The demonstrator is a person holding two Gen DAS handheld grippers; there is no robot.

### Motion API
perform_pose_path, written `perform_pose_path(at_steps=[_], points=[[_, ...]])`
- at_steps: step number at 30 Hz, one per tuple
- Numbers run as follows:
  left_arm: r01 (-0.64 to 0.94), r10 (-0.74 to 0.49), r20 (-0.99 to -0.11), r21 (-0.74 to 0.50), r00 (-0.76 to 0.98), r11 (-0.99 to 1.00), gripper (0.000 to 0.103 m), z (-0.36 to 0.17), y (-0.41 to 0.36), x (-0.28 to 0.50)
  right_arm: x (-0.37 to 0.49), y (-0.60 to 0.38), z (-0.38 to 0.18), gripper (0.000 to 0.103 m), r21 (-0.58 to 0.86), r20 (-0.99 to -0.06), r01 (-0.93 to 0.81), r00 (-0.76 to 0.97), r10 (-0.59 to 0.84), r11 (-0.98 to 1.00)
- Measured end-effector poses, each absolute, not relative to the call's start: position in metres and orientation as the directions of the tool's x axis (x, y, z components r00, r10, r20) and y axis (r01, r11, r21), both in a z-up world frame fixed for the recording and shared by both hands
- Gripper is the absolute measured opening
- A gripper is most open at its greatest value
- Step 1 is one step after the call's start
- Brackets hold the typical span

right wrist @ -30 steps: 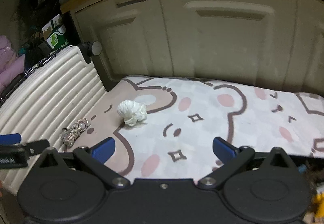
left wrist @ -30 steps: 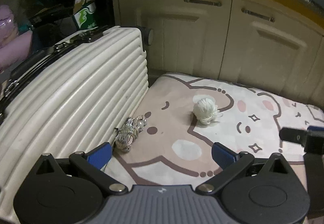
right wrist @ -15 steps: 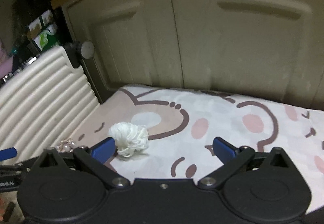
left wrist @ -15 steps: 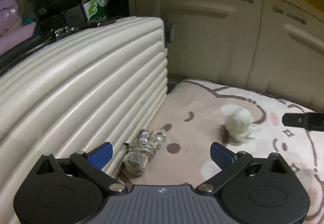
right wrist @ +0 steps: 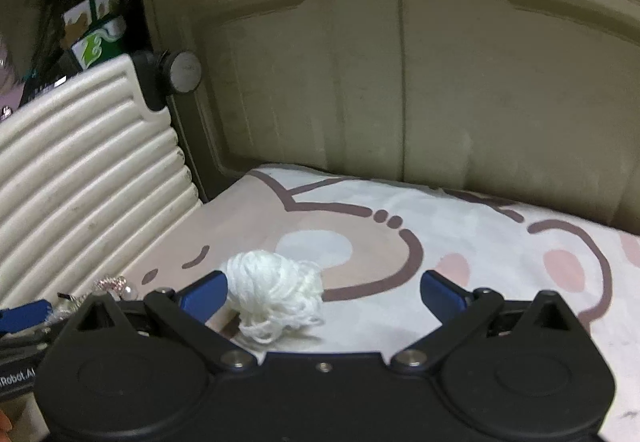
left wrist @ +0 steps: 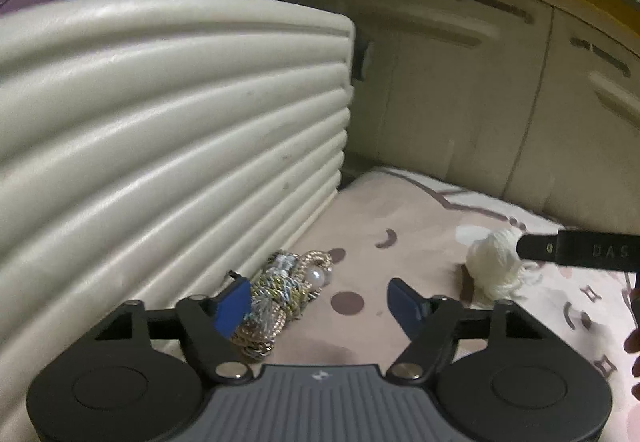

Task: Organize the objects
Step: 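Grasp the braided rope with the left tool while the right tool grasps the white yarn ball, then lift and carry the rope and yarn ball toward the black box with both tools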

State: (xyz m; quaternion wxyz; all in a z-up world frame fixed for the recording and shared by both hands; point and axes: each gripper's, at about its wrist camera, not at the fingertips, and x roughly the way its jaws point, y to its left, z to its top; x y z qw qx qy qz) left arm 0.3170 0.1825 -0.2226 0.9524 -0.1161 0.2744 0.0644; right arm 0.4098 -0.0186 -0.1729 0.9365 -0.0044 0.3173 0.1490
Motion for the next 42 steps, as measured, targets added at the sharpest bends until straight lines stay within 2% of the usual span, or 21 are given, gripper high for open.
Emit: perform_pose_path(at_steps=[7, 9, 10, 11, 13, 16, 17, 18, 21, 24, 30, 42], points=[[-0.245, 0.115, -0.520, -0.187, 0.846, 0.951, 0.051, -0.241, 0.193, 0.319, 0.415, -0.005, -0.182, 0.101, 0.009, -0.638, -0.297, 0.733, 0.234, 0.955], [-0.242, 0.117, -0.519, -0.179, 0.846, 0.954, 0.039, -0.242, 0.194, 0.322, 0.415, -0.001, -0.183, 0.090, -0.010, -0.643, -0.303, 0.731, 0.226, 0.953], [-0.247, 0.126, -0.519, -0.171, 0.845, 0.954, 0.033, -0.243, 0.195, 0.322, 0.416, 0.001, -0.184, 0.088, -0.017, -0.652, -0.303, 0.726, 0.219, 0.953], [-0.256, 0.138, -0.520, -0.164, 0.843, 0.953, 0.020, -0.243, 0.196, 0.323, 0.417, 0.003, -0.185, 0.085, -0.020, -0.662, -0.306, 0.718, 0.217, 0.952], [-0.256, 0.133, -0.520, -0.173, 0.844, 0.951, 0.017, -0.244, 0.201, 0.322, 0.417, 0.007, -0.186, 0.079, -0.021, -0.675, -0.322, 0.703, 0.224, 0.947], [-0.223, 0.112, -0.519, -0.156, 0.847, 0.962, 0.011, -0.244, 0.200, 0.318, 0.416, 0.013, -0.186, 0.057, -0.044, -0.683, -0.342, 0.696, 0.222, 0.939], [-0.210, 0.104, -0.519, -0.150, 0.849, 0.966, 0.000, -0.243, 0.200, 0.316, 0.416, 0.014, -0.186, 0.043, -0.047, -0.687, -0.349, 0.691, 0.224, 0.936], [-0.202, 0.100, -0.522, -0.142, 0.847, 0.969, 0.000, -0.243, 0.199, 0.315, 0.415, 0.014, -0.185, 0.028, -0.041, -0.690, -0.359, 0.685, 0.233, 0.933], [-0.169, 0.069, -0.528, -0.144, 0.846, 0.975, 0.000, -0.242, 0.199, 0.309, 0.410, 0.015, -0.182, 0.007, -0.039, -0.690, -0.373, 0.681, 0.245, 0.927], [-0.143, 0.046, -0.532, -0.143, 0.846, 0.979, 0.000, -0.240, 0.196, 0.302, 0.402, 0.013, -0.181, 0.002, -0.051, -0.686, -0.398, 0.680, 0.257, 0.916], [-0.074, -0.025, -0.543, -0.159, 0.839, 0.984, 0.000, -0.232, 0.179, 0.275, 0.383, -0.004, -0.172, 0.001, -0.016, -0.678, -0.398, 0.679, 0.283, 0.917], [0.192, -0.262, -0.609, -0.179, 0.748, 0.965, 0.000, -0.207, 0.128, 0.196, 0.313, -0.055, -0.148, 0.000, 0.049, -0.693, -0.385, 0.652, 0.309, 0.922]])
